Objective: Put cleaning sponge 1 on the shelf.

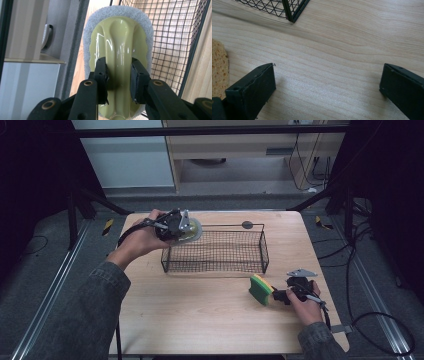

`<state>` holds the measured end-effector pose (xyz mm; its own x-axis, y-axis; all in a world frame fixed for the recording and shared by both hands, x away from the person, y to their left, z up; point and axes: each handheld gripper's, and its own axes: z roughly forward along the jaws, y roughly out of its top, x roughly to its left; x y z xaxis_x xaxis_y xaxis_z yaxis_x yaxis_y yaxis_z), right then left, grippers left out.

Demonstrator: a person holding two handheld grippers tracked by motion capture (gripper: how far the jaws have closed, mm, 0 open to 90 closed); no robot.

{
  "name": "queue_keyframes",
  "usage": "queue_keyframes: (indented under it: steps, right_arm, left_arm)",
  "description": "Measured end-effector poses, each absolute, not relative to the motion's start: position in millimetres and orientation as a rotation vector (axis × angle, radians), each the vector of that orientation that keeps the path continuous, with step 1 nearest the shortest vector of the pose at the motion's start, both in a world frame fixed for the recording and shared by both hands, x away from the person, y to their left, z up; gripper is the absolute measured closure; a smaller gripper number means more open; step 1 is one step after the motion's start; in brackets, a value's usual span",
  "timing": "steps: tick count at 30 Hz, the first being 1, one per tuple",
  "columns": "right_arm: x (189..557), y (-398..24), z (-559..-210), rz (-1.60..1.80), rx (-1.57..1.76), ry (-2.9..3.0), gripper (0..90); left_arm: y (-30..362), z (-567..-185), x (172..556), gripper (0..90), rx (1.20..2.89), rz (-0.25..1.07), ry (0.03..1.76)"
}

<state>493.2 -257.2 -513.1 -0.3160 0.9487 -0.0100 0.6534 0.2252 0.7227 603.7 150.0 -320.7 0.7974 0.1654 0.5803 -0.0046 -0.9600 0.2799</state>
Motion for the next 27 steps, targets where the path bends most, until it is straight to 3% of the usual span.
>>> queue_keyframes:
  steps: [27]
  right_arm:
    - [493.9, -256.3, -513.0, 0.870, 1.477, 2.052, 0.5]
  left_arm:
    - [146.5, -335.1, 611.0, 70.7, 2.760, 0.876, 0.119]
